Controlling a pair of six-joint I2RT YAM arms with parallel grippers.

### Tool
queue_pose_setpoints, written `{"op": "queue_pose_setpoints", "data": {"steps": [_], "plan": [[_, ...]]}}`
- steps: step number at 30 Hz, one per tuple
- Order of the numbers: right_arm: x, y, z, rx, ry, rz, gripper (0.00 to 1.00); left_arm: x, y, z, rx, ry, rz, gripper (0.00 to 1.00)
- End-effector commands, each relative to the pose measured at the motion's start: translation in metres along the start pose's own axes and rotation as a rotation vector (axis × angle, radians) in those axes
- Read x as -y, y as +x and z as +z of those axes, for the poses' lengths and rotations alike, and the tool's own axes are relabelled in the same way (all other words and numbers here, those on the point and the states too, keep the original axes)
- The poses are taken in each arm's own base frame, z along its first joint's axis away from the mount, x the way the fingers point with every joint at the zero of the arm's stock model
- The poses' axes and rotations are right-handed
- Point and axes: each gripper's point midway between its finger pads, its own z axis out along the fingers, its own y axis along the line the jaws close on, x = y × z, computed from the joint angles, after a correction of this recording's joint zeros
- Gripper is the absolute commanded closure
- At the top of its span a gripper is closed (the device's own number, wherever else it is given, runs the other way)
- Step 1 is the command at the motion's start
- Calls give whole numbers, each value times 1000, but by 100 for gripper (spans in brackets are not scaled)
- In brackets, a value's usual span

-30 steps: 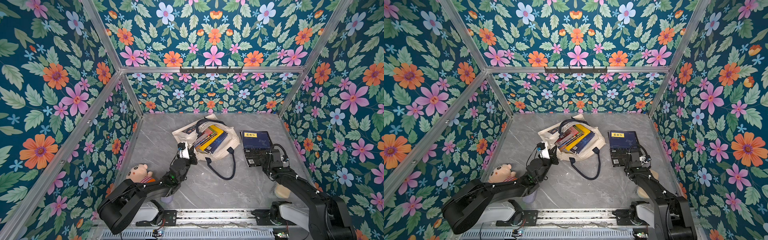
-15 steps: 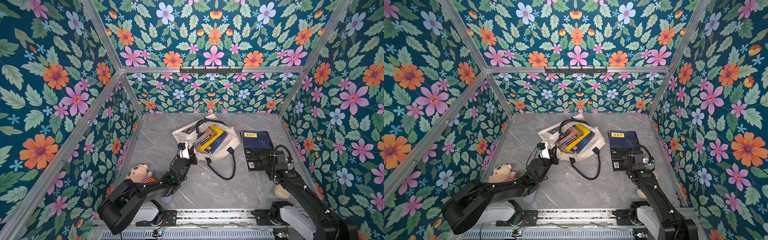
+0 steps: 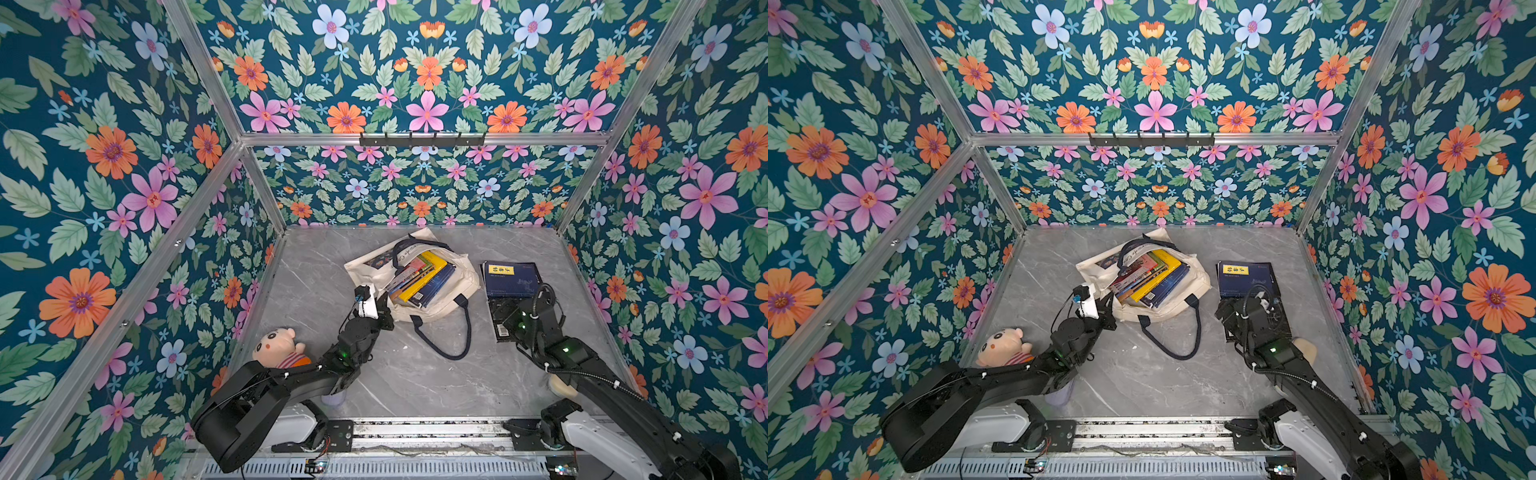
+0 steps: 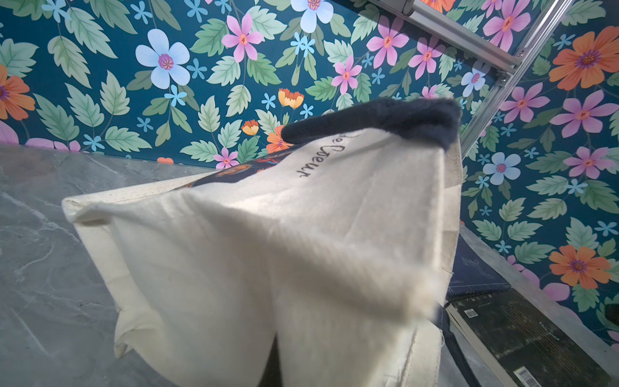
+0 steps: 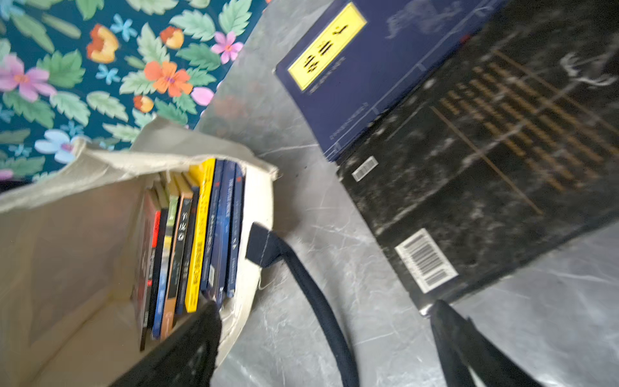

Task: Take out the books from the canvas bag
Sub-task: Place the book at the center of the board.

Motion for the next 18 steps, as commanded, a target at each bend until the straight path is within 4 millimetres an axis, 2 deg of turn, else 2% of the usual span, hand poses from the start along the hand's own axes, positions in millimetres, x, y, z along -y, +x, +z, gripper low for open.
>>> {"op": "queue_pose_setpoints", "data": {"steps": [1,13,18], "plan": [[-33,3,4,16,-83,-76,5,7,-13,-2,48,37,-12,100],[-141,53,23,-80,-359,-214,16,9,-12,-4,46,55,-6,100],[-167,69,42,-122,-395,-224,20,11,-14,-5,54,68,-10,100]]}}
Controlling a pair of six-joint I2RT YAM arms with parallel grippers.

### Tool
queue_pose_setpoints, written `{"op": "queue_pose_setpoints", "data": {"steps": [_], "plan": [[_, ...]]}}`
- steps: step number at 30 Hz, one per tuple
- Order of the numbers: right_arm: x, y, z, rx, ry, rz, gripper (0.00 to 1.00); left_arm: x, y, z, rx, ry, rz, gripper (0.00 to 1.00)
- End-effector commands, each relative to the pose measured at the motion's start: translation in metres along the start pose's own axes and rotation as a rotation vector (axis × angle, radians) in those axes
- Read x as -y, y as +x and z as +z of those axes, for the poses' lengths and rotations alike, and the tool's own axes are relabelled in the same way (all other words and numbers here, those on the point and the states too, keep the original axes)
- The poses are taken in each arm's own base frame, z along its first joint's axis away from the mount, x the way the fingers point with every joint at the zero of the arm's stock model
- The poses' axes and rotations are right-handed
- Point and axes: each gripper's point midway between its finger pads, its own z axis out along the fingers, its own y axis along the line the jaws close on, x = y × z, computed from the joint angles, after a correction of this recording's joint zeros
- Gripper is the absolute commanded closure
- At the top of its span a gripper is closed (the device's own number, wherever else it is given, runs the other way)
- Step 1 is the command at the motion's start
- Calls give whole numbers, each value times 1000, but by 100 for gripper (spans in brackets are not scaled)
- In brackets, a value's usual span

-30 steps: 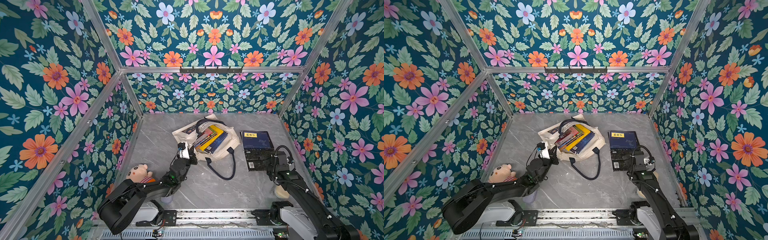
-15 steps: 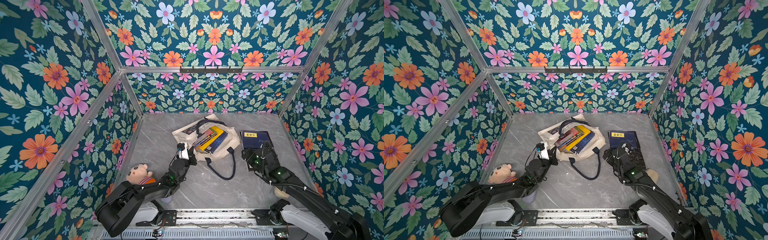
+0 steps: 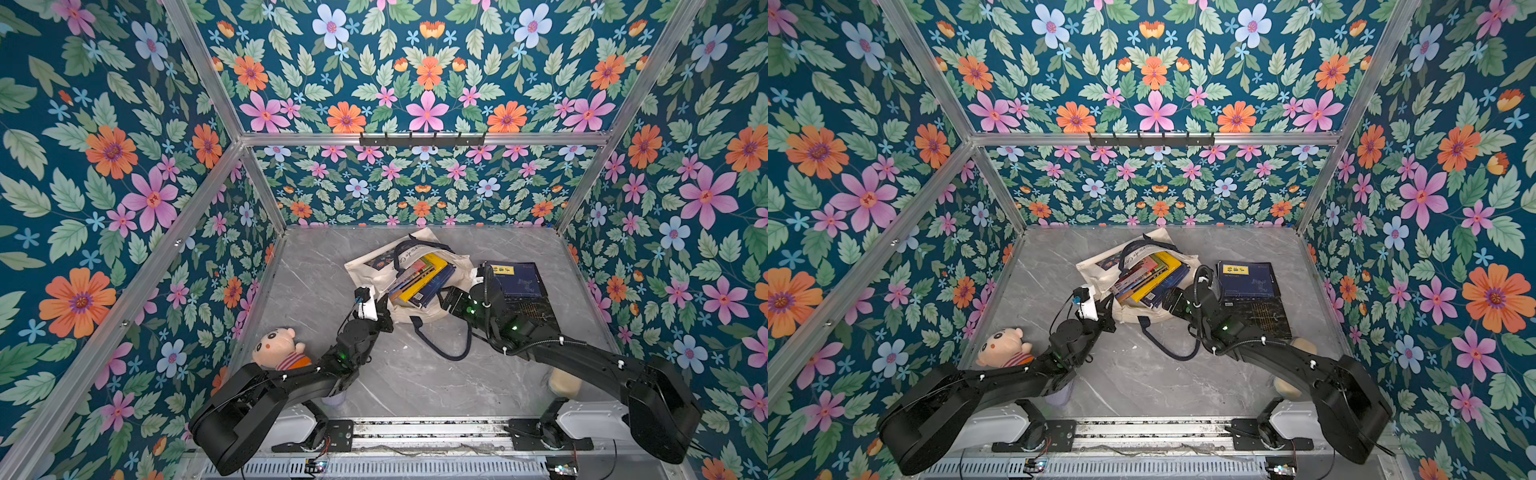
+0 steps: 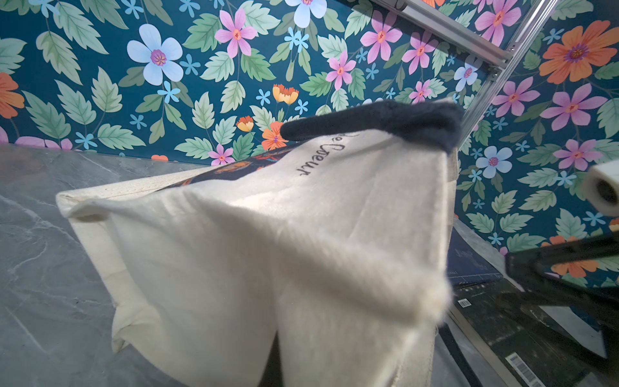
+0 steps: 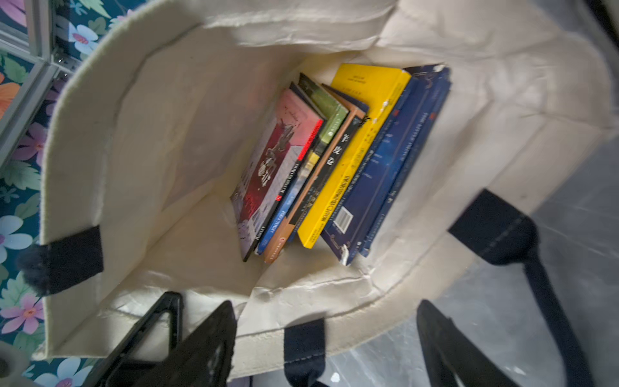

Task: Take out the books from the canvas bag
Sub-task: Place the book at the center of the board, then pick up the book from the canvas bag.

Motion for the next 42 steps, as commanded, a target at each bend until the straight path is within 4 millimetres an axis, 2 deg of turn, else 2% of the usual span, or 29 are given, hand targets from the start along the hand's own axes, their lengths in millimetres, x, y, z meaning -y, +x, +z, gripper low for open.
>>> {"op": "queue_pose_setpoints", "data": {"steps": [1,4,11,13,21,29,42], "plan": [[-23,-4,15,10,-79,9,21,8,-18,-3,68,42,-17,100],[-32,0,33,-14,-93,10,25,8,-21,-5,78,42,-18,100],[-51,3,70,-59,-108,24,27,8,-21,-6,86,47,-23,100],[-43,13,88,-89,-76,32,30,8,-22,-7,87,48,-21,100],[-42,19,118,-97,-61,76,41,8,-23,-7,92,51,-22,100],[-48,15,130,-73,-53,60,46,8,-23,-8,94,51,-21,100],[-41,12,152,-50,17,56,54,8,-24,-8,94,49,-20,100]]}}
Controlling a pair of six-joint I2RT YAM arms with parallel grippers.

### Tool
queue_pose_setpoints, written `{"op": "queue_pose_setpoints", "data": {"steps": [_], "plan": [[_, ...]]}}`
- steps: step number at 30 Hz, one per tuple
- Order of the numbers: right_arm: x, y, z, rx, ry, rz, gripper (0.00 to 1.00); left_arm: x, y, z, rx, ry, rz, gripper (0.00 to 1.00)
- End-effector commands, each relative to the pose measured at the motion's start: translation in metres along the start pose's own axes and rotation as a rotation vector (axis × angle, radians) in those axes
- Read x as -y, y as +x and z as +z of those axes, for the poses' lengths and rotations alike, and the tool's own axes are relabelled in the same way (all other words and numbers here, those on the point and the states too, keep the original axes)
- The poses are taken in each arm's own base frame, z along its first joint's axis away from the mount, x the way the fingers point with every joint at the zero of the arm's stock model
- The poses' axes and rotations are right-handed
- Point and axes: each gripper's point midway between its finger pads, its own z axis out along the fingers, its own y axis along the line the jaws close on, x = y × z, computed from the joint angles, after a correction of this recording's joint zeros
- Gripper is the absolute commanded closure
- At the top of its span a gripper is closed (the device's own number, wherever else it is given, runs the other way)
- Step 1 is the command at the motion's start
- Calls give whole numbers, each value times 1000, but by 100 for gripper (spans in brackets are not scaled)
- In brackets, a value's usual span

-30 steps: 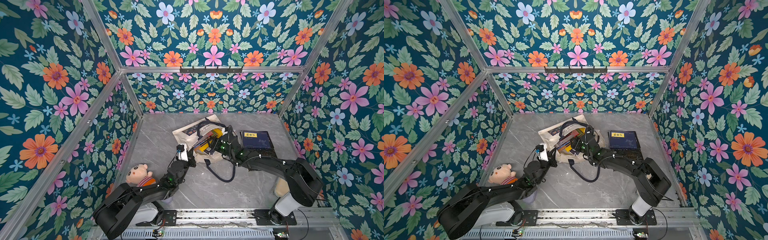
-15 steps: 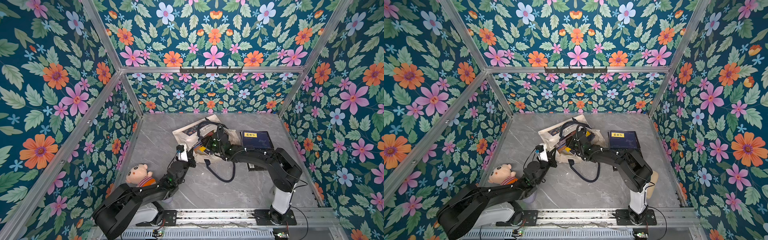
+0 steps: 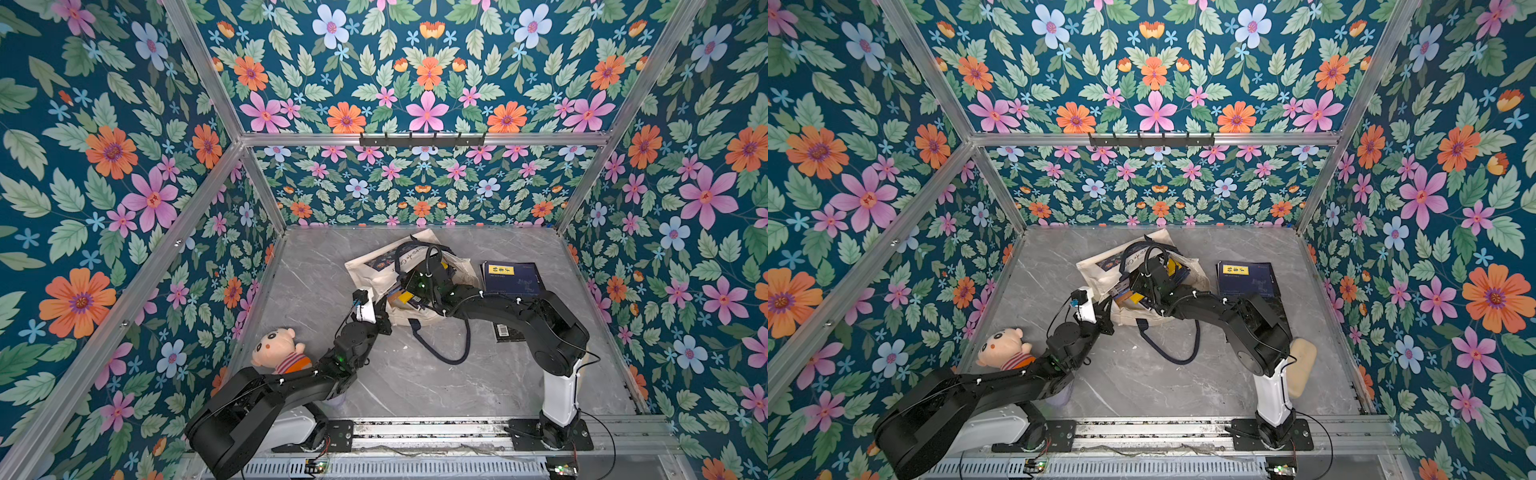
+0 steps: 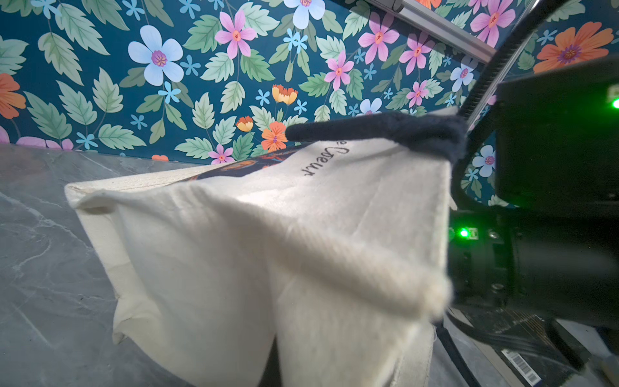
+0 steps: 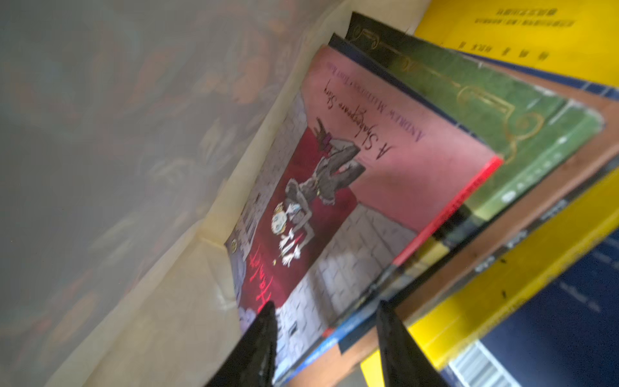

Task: Take out the books from the canvas bag
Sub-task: Pick up the book from the canvas bag.

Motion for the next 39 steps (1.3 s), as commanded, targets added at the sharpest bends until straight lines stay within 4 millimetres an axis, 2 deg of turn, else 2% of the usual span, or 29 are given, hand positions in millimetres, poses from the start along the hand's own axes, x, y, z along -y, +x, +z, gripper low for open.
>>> {"op": "queue_pose_setpoints", "data": {"steps": [1,11,21,28,32,39], "plan": [[0,-6,2,30,18,1,55,9,-24,-2,90,42,-20,100],[-14,-20,8,72,3,-20,69,10,-23,-1,88,44,-20,100],[-26,-26,22,117,-57,0,69,10,-23,-1,88,46,-20,100],[-26,-27,35,152,-71,14,70,11,-25,-2,95,54,-21,100],[-26,-23,35,147,-71,8,78,11,-26,-3,100,53,-21,100],[-33,-15,21,103,-88,-18,97,8,-27,-3,105,33,-28,100]]}}
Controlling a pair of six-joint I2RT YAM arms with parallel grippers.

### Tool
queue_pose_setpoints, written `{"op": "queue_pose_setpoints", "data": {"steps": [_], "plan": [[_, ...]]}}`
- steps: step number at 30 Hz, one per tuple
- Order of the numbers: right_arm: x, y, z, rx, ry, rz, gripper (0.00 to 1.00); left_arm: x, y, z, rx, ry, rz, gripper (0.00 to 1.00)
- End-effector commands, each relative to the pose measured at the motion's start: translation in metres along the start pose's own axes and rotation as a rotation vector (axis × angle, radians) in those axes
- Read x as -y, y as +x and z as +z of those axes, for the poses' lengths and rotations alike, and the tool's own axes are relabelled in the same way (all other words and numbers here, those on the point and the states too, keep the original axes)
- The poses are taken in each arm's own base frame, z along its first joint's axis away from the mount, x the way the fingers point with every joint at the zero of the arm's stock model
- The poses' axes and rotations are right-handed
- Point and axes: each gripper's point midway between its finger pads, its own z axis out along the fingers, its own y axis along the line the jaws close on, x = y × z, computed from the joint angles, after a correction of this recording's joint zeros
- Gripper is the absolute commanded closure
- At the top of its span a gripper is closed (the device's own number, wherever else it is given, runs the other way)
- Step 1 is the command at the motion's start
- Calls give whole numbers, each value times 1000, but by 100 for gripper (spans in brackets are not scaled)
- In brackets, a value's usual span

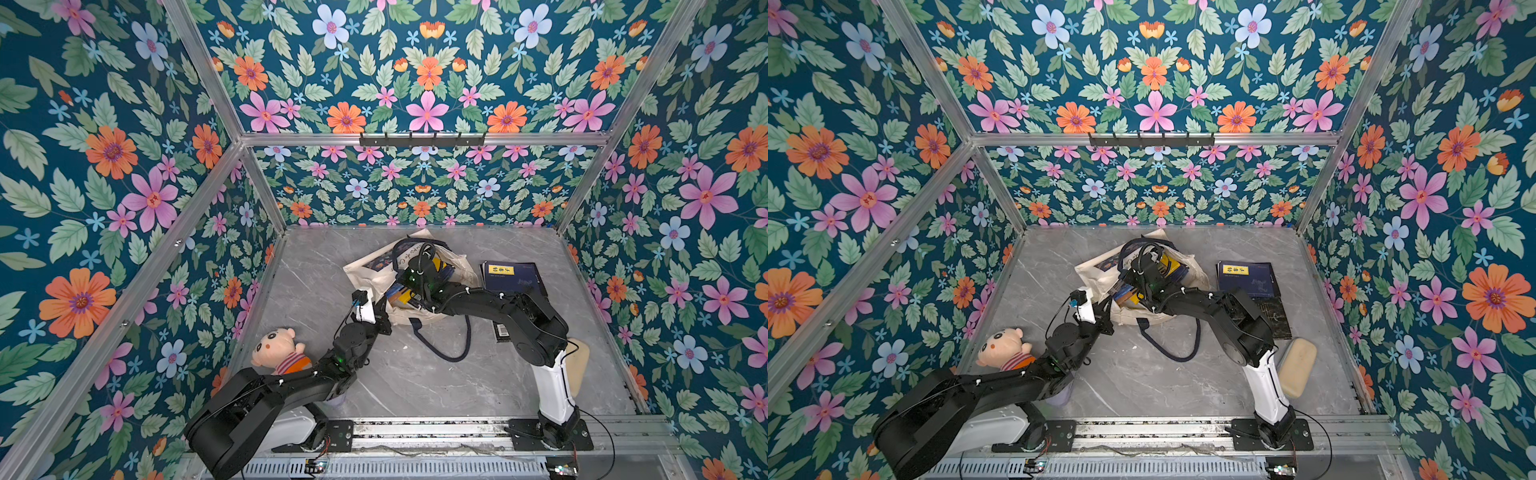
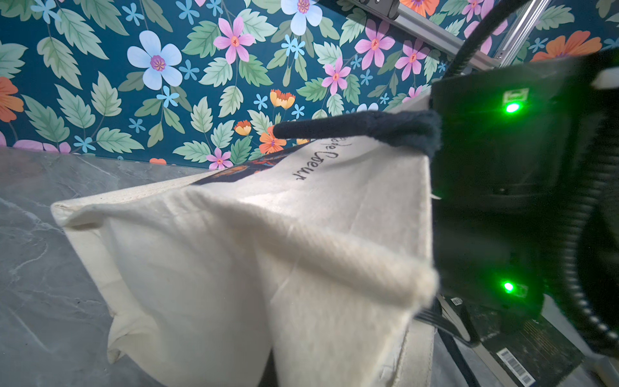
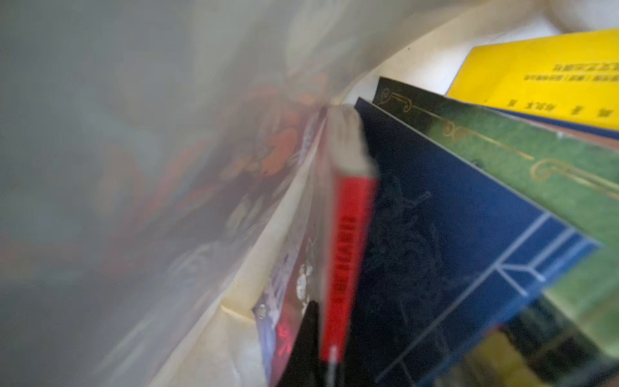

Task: Take out the books from the canvas bag
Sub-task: Pick up the book from the canvas bag.

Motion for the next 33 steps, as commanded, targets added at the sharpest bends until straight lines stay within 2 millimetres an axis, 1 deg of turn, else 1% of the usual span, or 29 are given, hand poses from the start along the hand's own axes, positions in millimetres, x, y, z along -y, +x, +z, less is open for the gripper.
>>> {"op": "queue_pose_setpoints", "data": {"steps": [1,6,13,22,29,30,33], "plan": [[-10,4,-9,-28,-22,-35,99,5,-24,-1,92,18,-25,100],[-19,9,-29,-76,-47,-70,100,-1,-23,0,91,-17,-37,100],[-23,9,-60,-125,-60,-118,100,-5,-23,1,88,-46,-48,100],[-19,15,-89,-169,-81,-163,100,-9,-24,0,94,-68,-52,100],[-15,12,-109,-155,-88,-214,100,-10,-23,1,89,-76,-51,100],[-21,7,-118,-142,-107,-214,100,-10,-23,1,89,-76,-51,100],[-22,3,-130,-131,-119,-230,100,-11,-23,1,89,-80,-51,100]]}}
